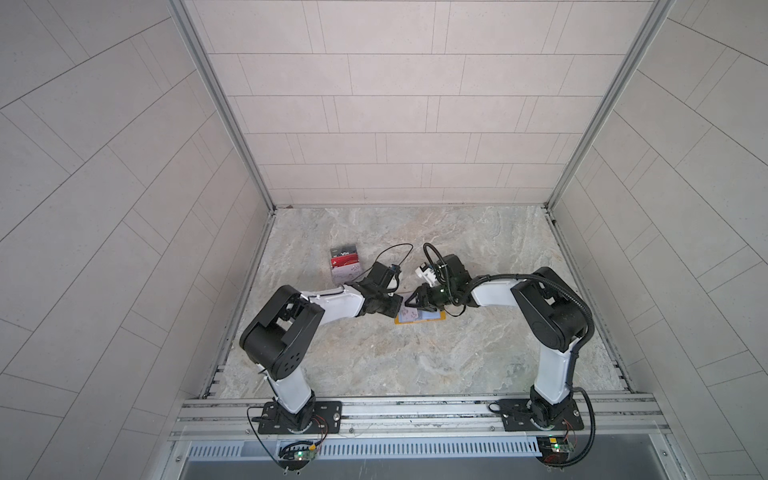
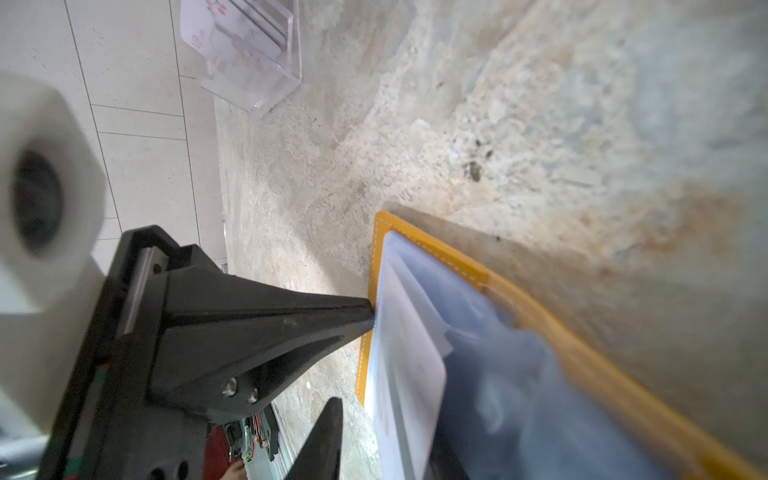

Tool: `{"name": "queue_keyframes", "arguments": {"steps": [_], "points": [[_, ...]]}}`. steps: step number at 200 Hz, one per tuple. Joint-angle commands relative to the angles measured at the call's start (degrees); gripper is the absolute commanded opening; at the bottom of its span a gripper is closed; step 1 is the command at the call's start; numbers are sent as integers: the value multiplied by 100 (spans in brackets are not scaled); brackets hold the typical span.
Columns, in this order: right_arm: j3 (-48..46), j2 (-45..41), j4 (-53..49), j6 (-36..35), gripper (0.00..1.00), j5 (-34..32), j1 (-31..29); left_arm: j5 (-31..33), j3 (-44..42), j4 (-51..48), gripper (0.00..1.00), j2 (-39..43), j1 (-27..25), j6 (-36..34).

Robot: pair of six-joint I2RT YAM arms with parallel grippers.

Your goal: Take the credit cards out of the card holder

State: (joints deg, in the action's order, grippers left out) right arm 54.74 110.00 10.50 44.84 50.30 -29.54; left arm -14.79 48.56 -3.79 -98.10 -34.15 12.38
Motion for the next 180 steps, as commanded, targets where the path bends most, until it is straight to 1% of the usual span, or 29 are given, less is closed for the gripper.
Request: {"name": "queue_keyframes", "arguments": {"steps": [1,43,74,112,148,180], "points": [[40,10,195,42,30,170,-40,132,-32,-263,0,-185,-4,61],[-308,-328,806,276,29,398,166,203,-53,-260,0,-205,-4,89],[-472,-515,1054,392,29,562,347,228,-48,-260,0,-222,-4,89],[-592,-652,1085,394,29,596,501,234,-31,-271,0,-225,-4,89],[-698,-723,1062,357,25,589,589,231,-36,-255,0,-218,-4,106],[-705,-742,866,216,20,530,633,157,-43,-236,1,-167,-4,93]]}}
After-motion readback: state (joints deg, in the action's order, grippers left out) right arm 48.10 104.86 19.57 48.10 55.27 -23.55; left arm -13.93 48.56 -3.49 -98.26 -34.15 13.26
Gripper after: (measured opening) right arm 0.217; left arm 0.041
